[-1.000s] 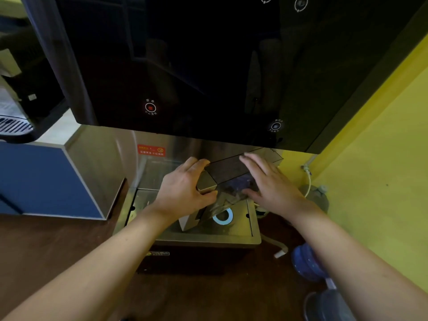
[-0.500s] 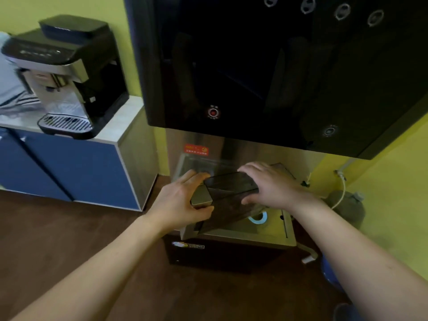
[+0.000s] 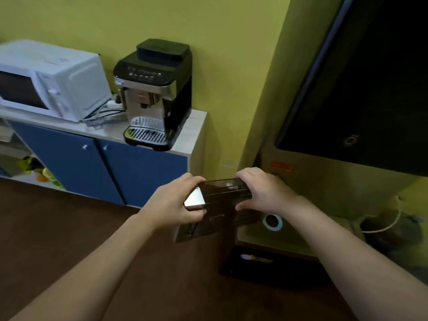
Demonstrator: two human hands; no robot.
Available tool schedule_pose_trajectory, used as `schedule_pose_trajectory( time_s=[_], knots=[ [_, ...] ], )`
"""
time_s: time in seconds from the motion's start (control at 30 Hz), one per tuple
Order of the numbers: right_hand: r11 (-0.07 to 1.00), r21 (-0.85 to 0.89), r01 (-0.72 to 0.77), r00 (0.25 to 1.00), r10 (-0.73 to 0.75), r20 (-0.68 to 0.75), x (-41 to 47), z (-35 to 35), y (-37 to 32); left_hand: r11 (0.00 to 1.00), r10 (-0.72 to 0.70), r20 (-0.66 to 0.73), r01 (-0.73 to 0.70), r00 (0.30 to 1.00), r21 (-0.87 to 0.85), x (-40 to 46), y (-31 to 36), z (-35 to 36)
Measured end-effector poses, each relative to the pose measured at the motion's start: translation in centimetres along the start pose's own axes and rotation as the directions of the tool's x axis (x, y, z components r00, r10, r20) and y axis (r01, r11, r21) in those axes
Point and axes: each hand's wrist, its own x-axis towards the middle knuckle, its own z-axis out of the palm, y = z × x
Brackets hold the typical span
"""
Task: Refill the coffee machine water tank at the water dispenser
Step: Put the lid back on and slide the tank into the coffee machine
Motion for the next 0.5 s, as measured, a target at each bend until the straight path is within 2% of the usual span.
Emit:
schedule_pose_trajectory(
  time_s=[0.2, 0.5],
  knots=[
    [0.997, -0.053, 0.054, 0.996, -0.051, 0.067, 9.3, 0.4, -3.7, 0.997, -0.051, 0.004, 0.050, 0.999, 0.051, 1.3, -7.9, -3.7],
    [0.981, -0.087, 0.171, 0.983, -0.164, 0.082, 25.7, -0.2, -0.9, 0.984, -0.135, -0.043, 0.139, 0.990, 0.113, 9.8, -17.0, -5.6]
  ],
)
